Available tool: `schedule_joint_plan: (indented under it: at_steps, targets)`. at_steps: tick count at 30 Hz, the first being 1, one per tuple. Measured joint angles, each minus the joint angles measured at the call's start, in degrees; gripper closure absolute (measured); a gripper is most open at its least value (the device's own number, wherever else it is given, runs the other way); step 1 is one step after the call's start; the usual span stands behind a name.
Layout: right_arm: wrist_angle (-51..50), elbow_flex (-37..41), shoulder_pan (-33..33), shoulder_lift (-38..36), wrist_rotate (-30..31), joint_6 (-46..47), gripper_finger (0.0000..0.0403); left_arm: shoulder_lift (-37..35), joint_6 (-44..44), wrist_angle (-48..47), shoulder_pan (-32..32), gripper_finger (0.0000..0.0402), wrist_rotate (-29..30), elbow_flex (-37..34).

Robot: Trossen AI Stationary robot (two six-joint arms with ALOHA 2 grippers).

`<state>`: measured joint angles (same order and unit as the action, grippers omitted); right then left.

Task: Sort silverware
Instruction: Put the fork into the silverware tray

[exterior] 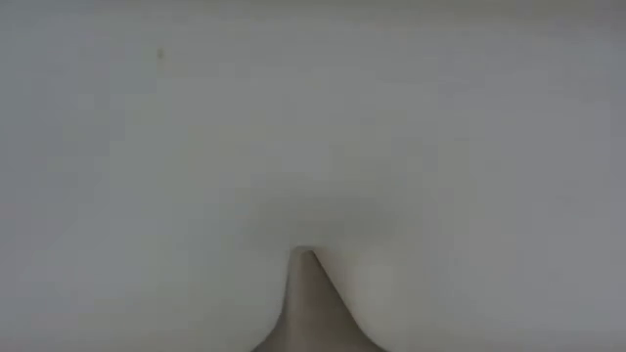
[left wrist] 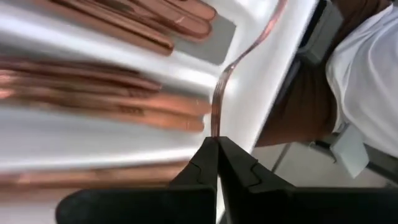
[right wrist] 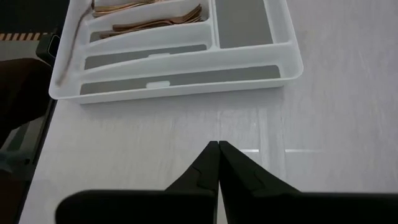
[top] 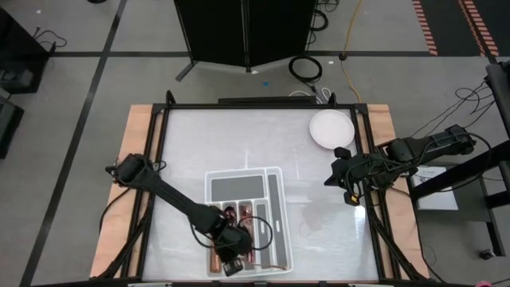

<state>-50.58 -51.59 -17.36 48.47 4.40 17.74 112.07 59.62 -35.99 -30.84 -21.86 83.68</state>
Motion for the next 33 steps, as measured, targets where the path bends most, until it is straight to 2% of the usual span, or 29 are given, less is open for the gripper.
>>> schedule_joint_plan:
  at_steps: [6,11,16,21,25,30,33]
  targets:
    - [-0.01,0.00,0.02,-0.02,0.02,-0.01,0.0403,-6.84,-6.55,-10.47,2.04,0.0401,2.36,0.00]
    - [0.04,0.00,0.02,0.00,0.02,-0.47,0.0403,-11.78,-25.79,-19.52,3.09,0.0401,3.55,0.00]
    - [0.28,0.00,0.01,0.00,0.07,-1.59,0.0403,-12.79,-44.16,-21.87,7.03,0.0401,4.91,0.60]
    - [0.31,0.00,0.01,0.00,0.13,-1.95,0.0403,-9.51,-61.22,-27.80,12.10,0.0401,8.56,4.45]
    - [0.56,0.00,0.02,0.00,0.43,-1.95,0.0403,-5.00,-73.51,-34.94,15.02,0.0401,9.32,10.00]
    - [0.71,0.00,0.04,-0.02,1.91,-2.17,0.0403,2.41,-83.82,-45.39,17.43,0.0401,12.40,18.48]
    - [0.69,0.00,0.04,0.00,2.10,-2.64,0.0403,6.84,-88.10,-47.95,18.15,0.0401,13.82,23.91]
